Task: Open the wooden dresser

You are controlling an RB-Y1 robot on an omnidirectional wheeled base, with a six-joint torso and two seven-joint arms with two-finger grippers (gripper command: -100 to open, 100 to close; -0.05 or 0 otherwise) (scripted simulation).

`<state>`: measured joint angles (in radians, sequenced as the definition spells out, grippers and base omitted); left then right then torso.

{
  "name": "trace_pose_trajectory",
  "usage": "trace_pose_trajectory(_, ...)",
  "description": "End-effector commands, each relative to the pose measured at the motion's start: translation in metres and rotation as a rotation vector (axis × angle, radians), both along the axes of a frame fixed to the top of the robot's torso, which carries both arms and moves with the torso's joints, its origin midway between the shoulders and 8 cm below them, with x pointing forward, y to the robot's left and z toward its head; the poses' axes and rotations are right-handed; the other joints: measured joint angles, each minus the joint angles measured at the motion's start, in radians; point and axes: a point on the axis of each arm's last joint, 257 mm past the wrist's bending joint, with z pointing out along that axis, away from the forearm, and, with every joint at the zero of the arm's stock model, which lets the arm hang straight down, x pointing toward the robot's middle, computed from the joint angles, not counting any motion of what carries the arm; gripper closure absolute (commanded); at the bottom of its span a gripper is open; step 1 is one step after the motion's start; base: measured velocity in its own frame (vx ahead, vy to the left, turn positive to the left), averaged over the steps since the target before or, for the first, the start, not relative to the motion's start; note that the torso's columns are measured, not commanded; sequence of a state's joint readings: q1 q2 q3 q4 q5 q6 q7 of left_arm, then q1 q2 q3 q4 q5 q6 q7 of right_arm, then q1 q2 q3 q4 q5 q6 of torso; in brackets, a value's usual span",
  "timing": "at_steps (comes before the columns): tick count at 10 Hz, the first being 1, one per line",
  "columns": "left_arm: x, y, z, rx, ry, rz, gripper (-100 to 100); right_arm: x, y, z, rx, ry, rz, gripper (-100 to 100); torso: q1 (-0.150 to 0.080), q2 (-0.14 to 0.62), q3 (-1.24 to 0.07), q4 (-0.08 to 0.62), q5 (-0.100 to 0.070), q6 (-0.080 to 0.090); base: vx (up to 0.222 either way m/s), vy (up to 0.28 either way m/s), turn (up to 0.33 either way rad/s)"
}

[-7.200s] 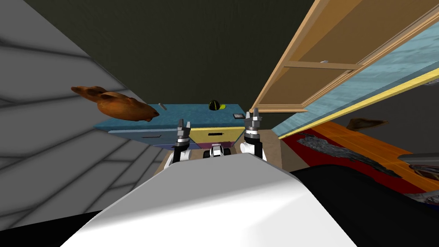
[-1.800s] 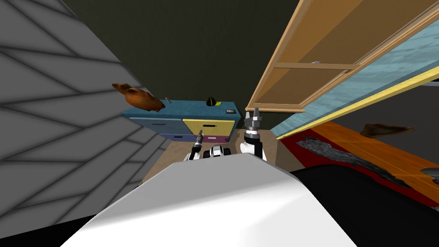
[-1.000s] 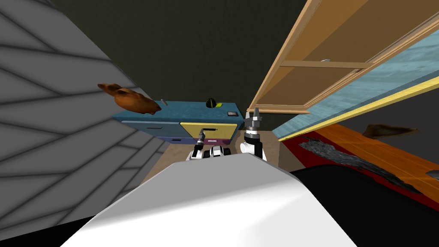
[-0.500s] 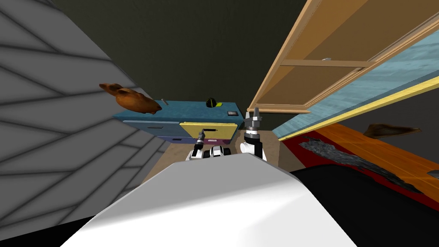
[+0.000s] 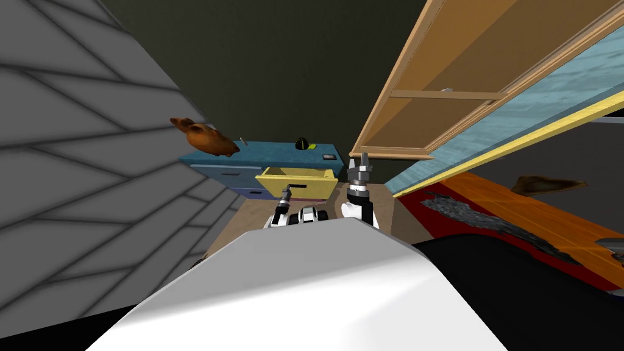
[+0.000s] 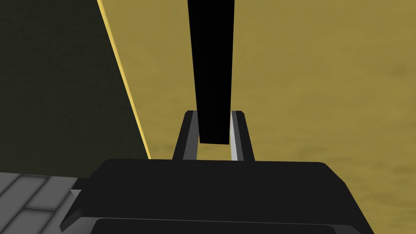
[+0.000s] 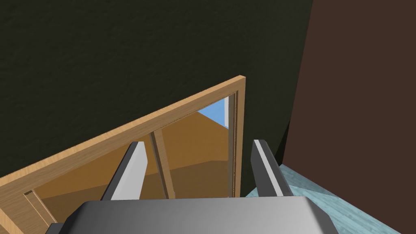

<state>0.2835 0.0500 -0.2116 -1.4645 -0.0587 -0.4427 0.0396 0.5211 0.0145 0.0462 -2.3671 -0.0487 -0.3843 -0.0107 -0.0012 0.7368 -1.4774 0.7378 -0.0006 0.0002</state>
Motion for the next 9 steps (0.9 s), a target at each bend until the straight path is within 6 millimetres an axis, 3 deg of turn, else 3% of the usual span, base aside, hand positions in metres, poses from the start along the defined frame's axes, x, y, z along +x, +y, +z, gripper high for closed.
trace_pose_trajectory(1, -0.006, -0.001, 0.000, 0.000, 0.000, -0.006, 100, 0.000, 0.000, 0.000, 0.000, 0.000, 0.000, 0, 0.002, 0.004, 0.003, 0.000, 0.001, -0.001, -0.204, 0.020, 0.017)
trace_pose_trajectory(2, -0.003, -0.001, 0.002, -0.001, -0.004, -0.005, 100, 0.000, 0.000, 0.000, 0.000, 0.000, 0.000, 0, 0.001, 0.004, 0.003, 0.000, 0.001, 0.000, -0.100, 0.002, 0.010)
trace_pose_trajectory(3, 0.002, -0.002, 0.010, -0.001, 0.003, -0.005, -100, 0.000, 0.000, 0.000, 0.000, 0.000, 0.000, 0, 0.000, -0.003, -0.001, 0.001, 0.000, 0.001, -0.045, 0.008, 0.009)
trace_pose_trajectory(9, 0.018, -0.007, 0.042, -0.002, 0.003, -0.008, -100, 0.000, 0.000, 0.000, 0.000, 0.000, 0.000, 0, 0.001, 0.002, 0.002, 0.001, 0.001, 0.000, -0.024, 0.007, 0.005)
